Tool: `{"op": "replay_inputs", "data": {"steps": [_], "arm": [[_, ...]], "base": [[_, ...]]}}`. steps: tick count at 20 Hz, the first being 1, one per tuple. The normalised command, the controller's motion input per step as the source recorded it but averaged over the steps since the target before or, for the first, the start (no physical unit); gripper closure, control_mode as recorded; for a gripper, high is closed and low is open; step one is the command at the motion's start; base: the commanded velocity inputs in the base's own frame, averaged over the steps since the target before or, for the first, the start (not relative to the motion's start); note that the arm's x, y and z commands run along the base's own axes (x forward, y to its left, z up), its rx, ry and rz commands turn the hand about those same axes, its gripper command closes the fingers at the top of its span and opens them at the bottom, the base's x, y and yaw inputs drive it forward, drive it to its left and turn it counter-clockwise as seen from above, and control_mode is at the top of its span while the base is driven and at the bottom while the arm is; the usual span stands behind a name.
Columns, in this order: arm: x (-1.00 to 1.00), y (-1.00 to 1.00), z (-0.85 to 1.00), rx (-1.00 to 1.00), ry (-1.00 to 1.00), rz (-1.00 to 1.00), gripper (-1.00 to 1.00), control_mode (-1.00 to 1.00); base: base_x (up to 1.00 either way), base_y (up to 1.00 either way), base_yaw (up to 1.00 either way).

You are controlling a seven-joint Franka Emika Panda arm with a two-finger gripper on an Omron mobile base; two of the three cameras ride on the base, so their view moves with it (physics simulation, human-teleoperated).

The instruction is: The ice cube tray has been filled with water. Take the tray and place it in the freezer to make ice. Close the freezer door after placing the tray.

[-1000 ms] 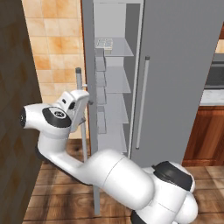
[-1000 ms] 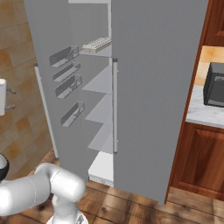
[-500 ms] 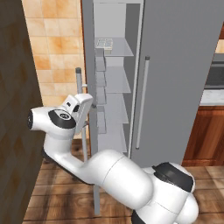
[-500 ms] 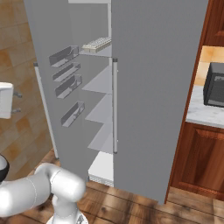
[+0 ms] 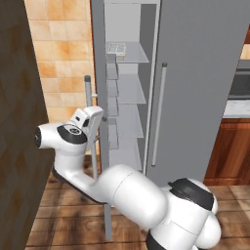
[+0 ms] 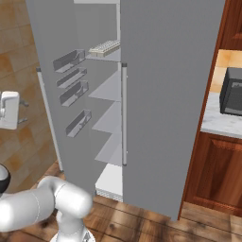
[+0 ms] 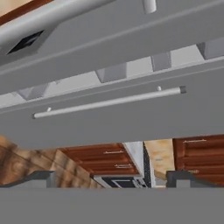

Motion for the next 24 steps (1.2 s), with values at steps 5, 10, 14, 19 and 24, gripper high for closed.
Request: {"op": "replay_inputs", "data": {"steps": [5,10,14,19,24], "arm": [[0.22,0.04,-0.07,-0.02,0.00,0.01,-1.00,-1.00],[0.20,0.19,-0.05,-0.04,0.00,0.00,-1.00,-1.00],[0.24,0.27,-0.11,-0.04,0.00,0.00,-1.00,-1.00],[0.30,0.17,-0.09,-0.01,0.00,0.00,-1.00,-1.00],[0.38,0.08,-0.14,0.00,0.00,0.00,-1.00,-1.00]], "base": [[0.00,0.00,0.00],[0.00,0.00,0.00],[0.00,0.00,0.00],[0.00,0.00,0.00],[0.00,0.00,0.00]]}}
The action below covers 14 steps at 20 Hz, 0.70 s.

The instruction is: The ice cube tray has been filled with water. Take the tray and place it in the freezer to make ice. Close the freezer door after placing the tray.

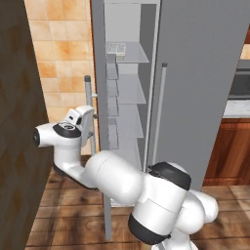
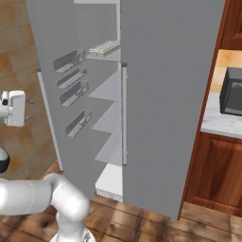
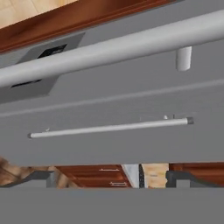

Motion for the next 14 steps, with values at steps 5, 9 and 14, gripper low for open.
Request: {"op": "replay_inputs", "data": {"steps": [5,9,14], "arm": [[0.41,0.18,-0.20,-0.02,0.01,0.00,-1.00,-1.00],[0.36,0.25,-0.21,-0.04,0.00,0.00,-1.00,-1.00],[0.35,0.23,-0.19,-0.04,0.00,0.00,-1.00,-1.00]], "base": [[0.00,0.00,0.00],[0.00,0.00,0.00],[0.00,0.00,0.00]]}}
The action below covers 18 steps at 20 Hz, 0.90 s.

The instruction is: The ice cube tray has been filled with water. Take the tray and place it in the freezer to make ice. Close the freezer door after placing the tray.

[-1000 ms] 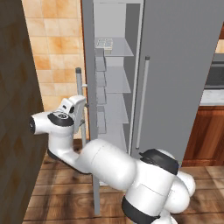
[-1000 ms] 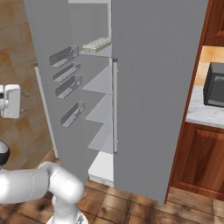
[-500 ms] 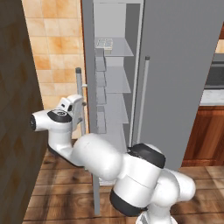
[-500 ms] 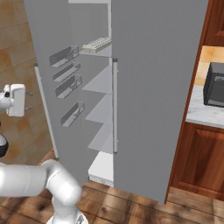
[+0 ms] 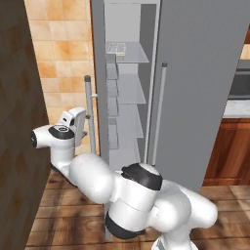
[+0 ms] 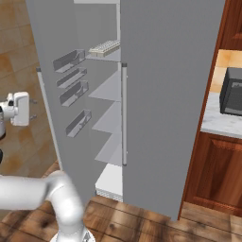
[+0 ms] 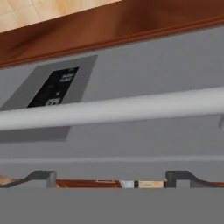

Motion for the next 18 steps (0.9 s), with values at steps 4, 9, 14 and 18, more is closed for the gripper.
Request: {"op": "replay_inputs", "data": {"steps": [4,9,14,18], "arm": [[0.39,0.01,-0.16,0.00,0.00,0.00,-1.00,-1.00],[0.43,0.00,-0.22,0.00,0.01,0.00,-1.00,-1.00],[0.66,0.00,-0.25,-0.01,0.06,0.00,-1.00,-1.00],[0.82,0.12,-0.22,-0.02,0.07,0.00,-1.00,-1.00]], "base": [[0.00,0.00,0.00],[0.00,0.00,0.00],[0.00,0.00,0.00],[0.00,0.00,0.00]]}}
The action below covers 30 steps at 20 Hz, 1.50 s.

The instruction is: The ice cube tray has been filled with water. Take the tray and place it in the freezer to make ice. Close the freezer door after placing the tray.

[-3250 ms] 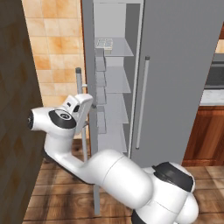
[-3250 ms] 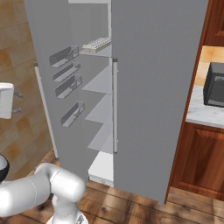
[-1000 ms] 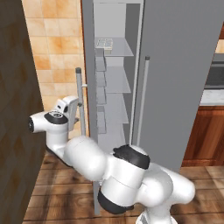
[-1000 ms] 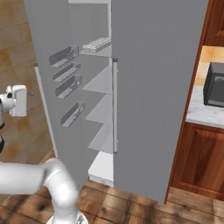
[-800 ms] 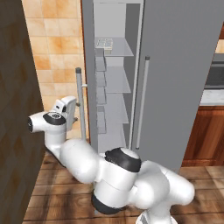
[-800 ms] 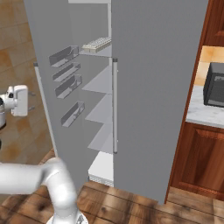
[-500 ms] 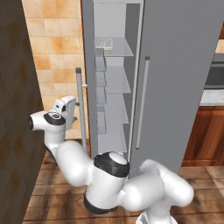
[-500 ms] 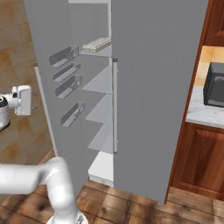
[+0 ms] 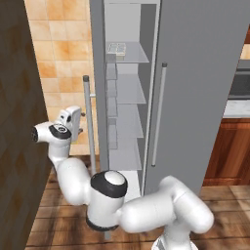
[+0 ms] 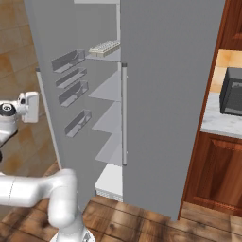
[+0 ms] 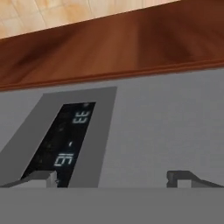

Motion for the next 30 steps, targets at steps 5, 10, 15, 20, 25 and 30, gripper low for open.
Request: {"op": "replay_inputs", "data": {"steps": [5,10,15,20,25,30], "arm": [[0.74,0.05,-0.27,-0.01,0.07,0.00,-1.00,-1.00],[0.16,-0.10,-0.16,-0.02,0.06,-0.13,-1.00,-1.00],[-0.88,-0.86,-0.15,-0.01,0.00,-0.25,-1.00,-1.00],[-0.94,-1.00,-0.04,0.00,-0.01,-0.19,-1.00,-1.00],[-0.66,-1.00,0.00,0.00,-0.01,-0.11,-1.00,-1.00],[-0.25,-1.00,0.00,-0.01,-0.01,-0.03,-1.00,-1.00]], "base": [[0.00,0.00,0.00],[0.00,0.00,0.00],[0.00,0.00,0.00],[0.00,0.00,0.00],[0.00,0.00,0.00],[0.00,0.00,0.00]]}}
